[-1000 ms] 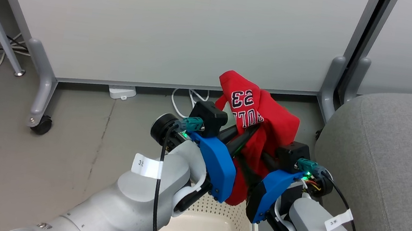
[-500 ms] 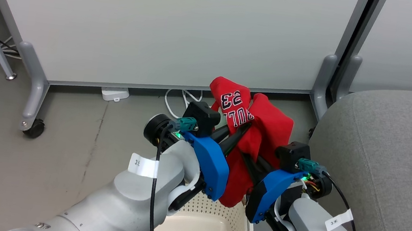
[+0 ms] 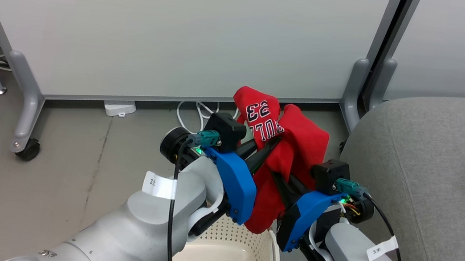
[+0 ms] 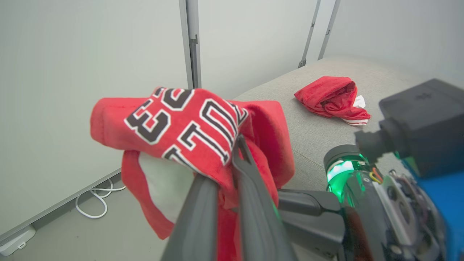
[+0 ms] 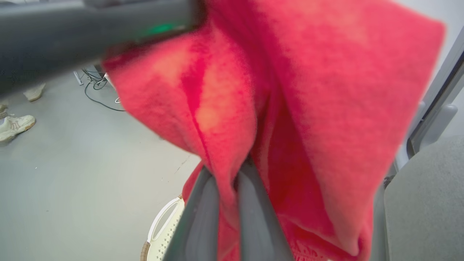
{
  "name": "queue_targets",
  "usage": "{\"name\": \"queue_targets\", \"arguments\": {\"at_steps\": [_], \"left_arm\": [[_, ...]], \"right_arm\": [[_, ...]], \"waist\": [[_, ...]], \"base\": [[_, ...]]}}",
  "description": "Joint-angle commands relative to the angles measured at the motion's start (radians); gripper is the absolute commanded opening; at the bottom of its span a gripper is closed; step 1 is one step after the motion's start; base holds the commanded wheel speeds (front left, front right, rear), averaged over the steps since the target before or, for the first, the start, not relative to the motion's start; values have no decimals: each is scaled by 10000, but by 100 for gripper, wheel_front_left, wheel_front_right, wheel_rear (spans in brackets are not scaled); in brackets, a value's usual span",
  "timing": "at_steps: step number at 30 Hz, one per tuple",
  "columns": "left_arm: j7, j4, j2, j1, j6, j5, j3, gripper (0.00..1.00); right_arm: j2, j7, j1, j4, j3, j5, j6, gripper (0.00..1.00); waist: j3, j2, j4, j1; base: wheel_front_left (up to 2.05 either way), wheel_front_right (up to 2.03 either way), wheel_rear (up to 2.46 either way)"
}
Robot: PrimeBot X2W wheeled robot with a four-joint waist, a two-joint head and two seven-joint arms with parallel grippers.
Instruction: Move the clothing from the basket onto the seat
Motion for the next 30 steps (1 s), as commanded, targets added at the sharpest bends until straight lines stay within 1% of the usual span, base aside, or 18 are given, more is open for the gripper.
{"name": "queue_targets", "arguments": {"at_steps": [1,4,5,6,7,8,14,16,19,21,22,23,24,25,26,28,29,30], "left_arm": [[-66,58,-1,-91,-14,-31,-11,0],[-85,85,-1,-65,-14,-57,-18,1],[-99,95,1,-66,-14,-57,-20,16],[-116,107,1,-75,-14,-51,-22,43],[-127,120,1,-92,-14,-28,-21,89],[-150,127,-1,-107,-14,-8,-21,100],[-235,179,-1,-75,-11,71,25,100],[-279,188,1,94,75,121,144,100],[-319,132,15,259,91,212,247,100],[-342,-199,169,425,220,520,708,100],[-342,-199,169,425,220,520,708,100],[-337,-563,366,794,273,830,1129,100],[-337,-563,366,794,273,830,1129,100],[-339,-967,596,1181,320,1219,1585,100],[-340,-1187,710,1380,328,1451,1821,100],[-341,-1666,914,1863,407,1888,2368,100],[-341,-1666,914,1863,407,1888,2368,100],[-342,-1945,1010,2167,438,2107,2712,100]], "right_arm": [[-8,-55,-38,-49,31,32,1,0],[-8,-55,-31,-47,41,24,1,0],[-8,-55,-24,-44,33,17,1,0],[-8,-55,-14,-40,36,10,1,0],[-8,-55,-3,-32,42,13,1,0],[-8,-55,9,-26,49,29,1,0],[-8,-55,42,12,36,63,1,0],[-8,-56,37,16,-38,19,1,0],[-8,-56,36,2,-116,-40,1,0],[-8,-54,76,-64,-225,-156,1,0],[-8,-54,76,-64,-225,-156,1,0],[-8,-54,125,-105,-319,-216,1,0],[-8,-54,125,-105,-319,-216,1,0],[-8,-54,168,-129,-413,-327,1,0],[-8,-54,193,-147,-468,-381,1,0],[-8,-53,243,-182,-569,-475,1,0],[-8,-53,243,-182,-569,-475,1,0],[-8,-51,266,-201,-616,-520,1,0]], "waist": [[-4,0,-29,0],[-7,0,-62,0],[-8,0,-66,0],[-10,0,-69,0],[-11,0,-69,0],[-11,0,-66,0],[-16,0,-32,0],[-21,0,6,0],[-19,0,45,0],[2,0,104,0],[2,0,104,0],[15,0,140,0],[15,0,140,0],[29,0,164,0],[35,0,169,0],[46,0,165,0],[46,0,165,0],[54,0,155,0]], "base": [[0,0,0],[0,0,0],[0,0,0],[0,0,0],[0,0,0],[0,0,0],[0,0,0],[0,0,0],[0,0,0],[0,0,0],[0,0,0],[0,0,0],[0,0,0],[0,0,0],[0,0,0],[0,0,0],[0,0,0],[0,0,0]]}}
